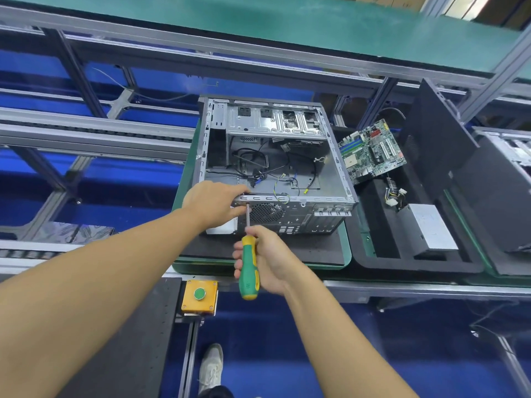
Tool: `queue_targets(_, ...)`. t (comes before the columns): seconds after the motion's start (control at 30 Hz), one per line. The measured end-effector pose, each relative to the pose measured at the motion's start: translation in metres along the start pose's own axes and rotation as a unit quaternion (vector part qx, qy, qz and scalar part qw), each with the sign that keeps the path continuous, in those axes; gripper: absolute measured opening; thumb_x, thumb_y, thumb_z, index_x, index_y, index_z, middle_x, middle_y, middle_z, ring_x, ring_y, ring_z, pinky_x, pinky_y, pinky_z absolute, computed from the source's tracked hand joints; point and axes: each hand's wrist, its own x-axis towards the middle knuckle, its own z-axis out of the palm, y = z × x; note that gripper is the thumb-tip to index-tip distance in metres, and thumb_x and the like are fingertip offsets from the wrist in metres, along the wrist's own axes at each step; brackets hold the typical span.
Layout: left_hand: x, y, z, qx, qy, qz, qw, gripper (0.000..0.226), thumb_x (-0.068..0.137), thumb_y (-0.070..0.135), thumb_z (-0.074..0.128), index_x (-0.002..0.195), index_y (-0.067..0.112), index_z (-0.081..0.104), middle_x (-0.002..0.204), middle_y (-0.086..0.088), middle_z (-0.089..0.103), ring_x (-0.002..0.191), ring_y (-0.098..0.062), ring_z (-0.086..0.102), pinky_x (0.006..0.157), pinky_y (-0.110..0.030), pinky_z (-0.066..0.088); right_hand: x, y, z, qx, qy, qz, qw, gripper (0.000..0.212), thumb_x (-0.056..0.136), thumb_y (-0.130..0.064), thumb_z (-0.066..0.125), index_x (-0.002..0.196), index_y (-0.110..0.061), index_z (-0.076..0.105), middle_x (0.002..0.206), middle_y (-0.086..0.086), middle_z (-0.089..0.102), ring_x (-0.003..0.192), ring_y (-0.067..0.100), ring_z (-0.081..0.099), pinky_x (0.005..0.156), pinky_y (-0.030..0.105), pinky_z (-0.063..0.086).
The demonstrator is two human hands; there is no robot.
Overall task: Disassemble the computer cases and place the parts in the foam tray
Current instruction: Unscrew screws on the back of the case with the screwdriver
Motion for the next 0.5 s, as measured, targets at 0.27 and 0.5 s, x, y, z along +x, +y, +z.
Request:
queue_targets(0.27, 0.007, -0.002, 0.001, -0.045, -0.041, 0.009, 0.998, 0.034, 0.092, 0.064, 0.050, 0.118, 0.042, 0.051, 0.095, 0.005, 0.071, 0.086, -0.027, 0.064, 0.063, -0.034, 0.038, -0.005, 0.010, -0.002, -0.115, 0.040, -0.071, 0.990, 0.025, 0.103, -0.034, 0.053, 0.100, -0.009, 0.054, 0.095, 0.011, 0.070, 0.049, 0.017, 0.059, 0.054, 0.035, 0.058)
queue_targets(0.5, 0.005, -0.004, 0.005, -0.053, -0.014, 0.012, 0.998, 0.031, 0.092, 0.063, 0.051, 0.116, 0.044, 0.052, 0.092, 0.007, 0.071, 0.084, -0.026, 0.065, 0.061, -0.033, 0.034, -0.007, 0.009, -0.006, -0.014, 0.010, 0.000, 1.000, 0.032, 0.100, -0.043, 0.051, 0.099, -0.011, 0.051, 0.076, 0.012, 0.064, 0.043, 0.018, 0.046, 0.044, 0.025, 0.042)
